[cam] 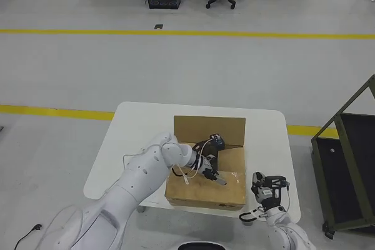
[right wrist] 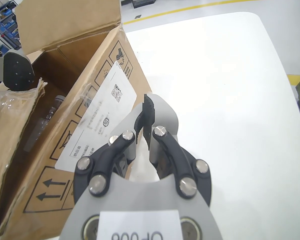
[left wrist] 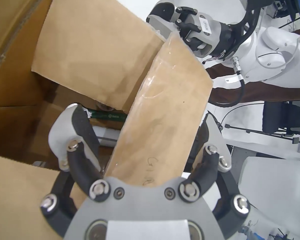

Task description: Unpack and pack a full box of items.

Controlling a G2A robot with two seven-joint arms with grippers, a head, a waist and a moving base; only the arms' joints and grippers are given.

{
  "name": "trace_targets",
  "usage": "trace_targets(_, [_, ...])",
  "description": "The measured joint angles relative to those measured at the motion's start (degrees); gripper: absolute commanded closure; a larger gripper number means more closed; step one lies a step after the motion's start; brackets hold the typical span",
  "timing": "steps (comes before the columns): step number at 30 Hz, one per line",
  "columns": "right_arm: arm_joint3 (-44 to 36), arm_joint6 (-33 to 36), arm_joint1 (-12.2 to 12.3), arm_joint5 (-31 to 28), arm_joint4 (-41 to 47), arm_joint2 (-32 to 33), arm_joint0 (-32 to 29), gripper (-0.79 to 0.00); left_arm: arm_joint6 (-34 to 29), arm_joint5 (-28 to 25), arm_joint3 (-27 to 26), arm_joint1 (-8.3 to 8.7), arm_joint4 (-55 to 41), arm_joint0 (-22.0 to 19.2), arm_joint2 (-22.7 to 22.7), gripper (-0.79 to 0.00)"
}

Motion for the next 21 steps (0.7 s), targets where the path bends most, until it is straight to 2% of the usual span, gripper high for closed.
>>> trace_targets(3, [0.56,0.10,-0.12,0.02,-0.32,-0.72,0.31,0.000,-2.92,-0.70,1.44,-0.71,-3.69,-0.90,0.83,-0.785])
trace_targets(8, [1.51,-0.26,-0.34,0.54,-0.40,-1.60,0.88,0.000,-5.08,1.19,0.37,-1.26,-8.65,-2.61,5.19,-0.785])
trace_targets(19, [2.17,-0.55,-0.67,1.40,0.94,-2.08,1.78,0.000,-5.45,1.56,-0.80,0.23,-16.83,-6.78,15.41,-0.785])
trace_targets(20, [2.16,-0.54,-0.69,1.57,0.99,-2.13,1.84,0.000,-5.47,1.59,-0.83,0.41,-17.30,-7.10,16.13,-0.677])
trace_targets(21, [2.14,-0.51,-0.73,1.74,1.06,-2.18,1.89,0.000,-5.47,1.58,-0.83,0.57,-17.64,-7.40,16.87,-0.499])
